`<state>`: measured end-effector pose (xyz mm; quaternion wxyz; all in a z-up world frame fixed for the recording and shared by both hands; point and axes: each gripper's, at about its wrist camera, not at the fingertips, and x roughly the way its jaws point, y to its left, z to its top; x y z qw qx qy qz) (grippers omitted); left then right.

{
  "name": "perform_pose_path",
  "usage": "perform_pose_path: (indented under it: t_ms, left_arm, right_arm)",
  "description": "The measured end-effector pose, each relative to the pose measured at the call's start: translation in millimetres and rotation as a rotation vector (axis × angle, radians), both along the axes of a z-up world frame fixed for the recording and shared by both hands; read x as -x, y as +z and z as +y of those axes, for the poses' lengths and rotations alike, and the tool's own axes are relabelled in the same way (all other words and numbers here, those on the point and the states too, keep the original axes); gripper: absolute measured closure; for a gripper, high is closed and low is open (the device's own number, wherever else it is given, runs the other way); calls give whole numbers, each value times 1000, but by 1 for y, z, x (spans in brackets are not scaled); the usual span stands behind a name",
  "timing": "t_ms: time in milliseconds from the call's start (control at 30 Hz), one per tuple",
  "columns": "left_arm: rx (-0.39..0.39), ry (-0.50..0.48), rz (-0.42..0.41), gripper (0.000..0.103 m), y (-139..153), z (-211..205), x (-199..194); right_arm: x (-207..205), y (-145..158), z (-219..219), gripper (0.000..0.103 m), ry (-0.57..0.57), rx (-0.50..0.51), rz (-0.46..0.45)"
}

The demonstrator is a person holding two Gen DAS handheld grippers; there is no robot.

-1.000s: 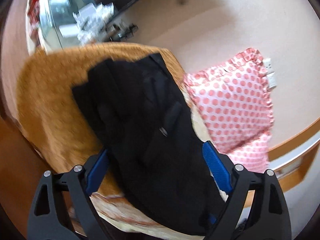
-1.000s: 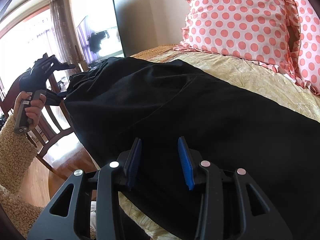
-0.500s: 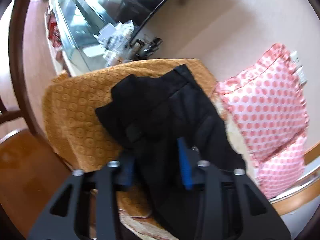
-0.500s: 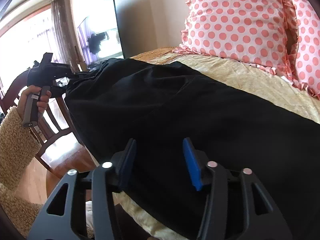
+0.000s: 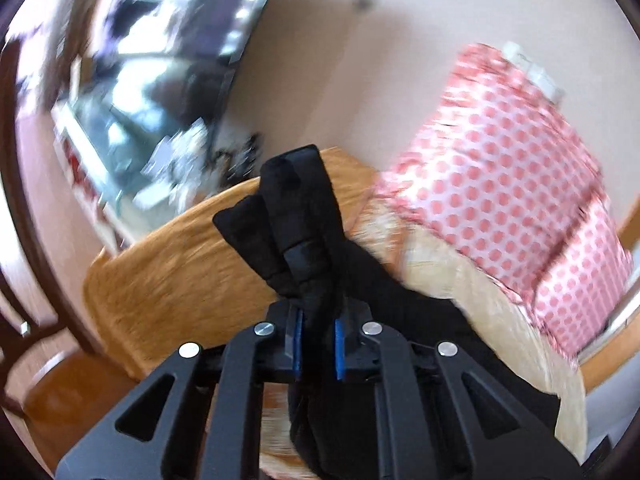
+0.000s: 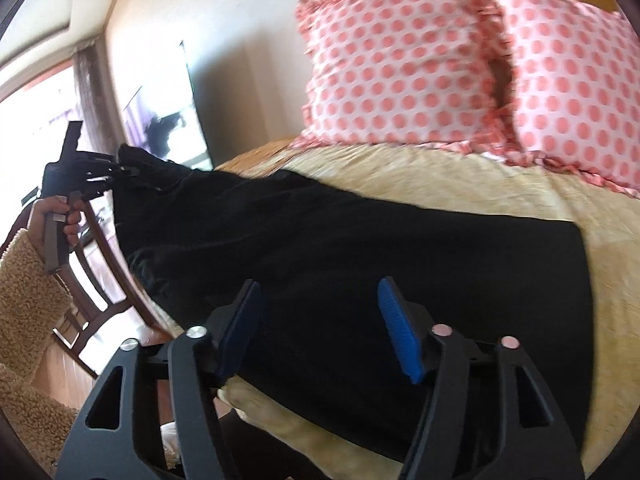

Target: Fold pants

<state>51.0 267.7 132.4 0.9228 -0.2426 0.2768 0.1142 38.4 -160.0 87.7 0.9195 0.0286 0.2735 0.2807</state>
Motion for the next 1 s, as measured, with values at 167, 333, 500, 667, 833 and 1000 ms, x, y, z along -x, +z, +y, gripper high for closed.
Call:
perform_pose_path:
  t_ms: [167, 333, 500, 667, 833, 1000]
  left_arm:
    - [-78, -189, -65, 94, 46, -79, -21]
    - [-119, -424, -128, 94, 73, -184, -43]
    - [-96, -692, -165, 94, 61, -296, -42]
    - [-57, -934, 32, 94, -16, -385, -35]
    - [-34, -948, 85, 94, -43, -391, -34]
    - [-49, -914, -28, 94, -5, -392, -24]
  right_arm:
    - [6, 3, -38, 37, -82, -56, -12]
    - [17, 2, -76, 37, -176, -84, -14]
    - [31, -2, -116, 37, -282, -103, -8]
    - [36, -12, -146, 37, -364, -115, 28]
    - [38, -20, -165, 37, -406, -124, 49]
    - [40, -21, -175, 37, -437, -134, 38]
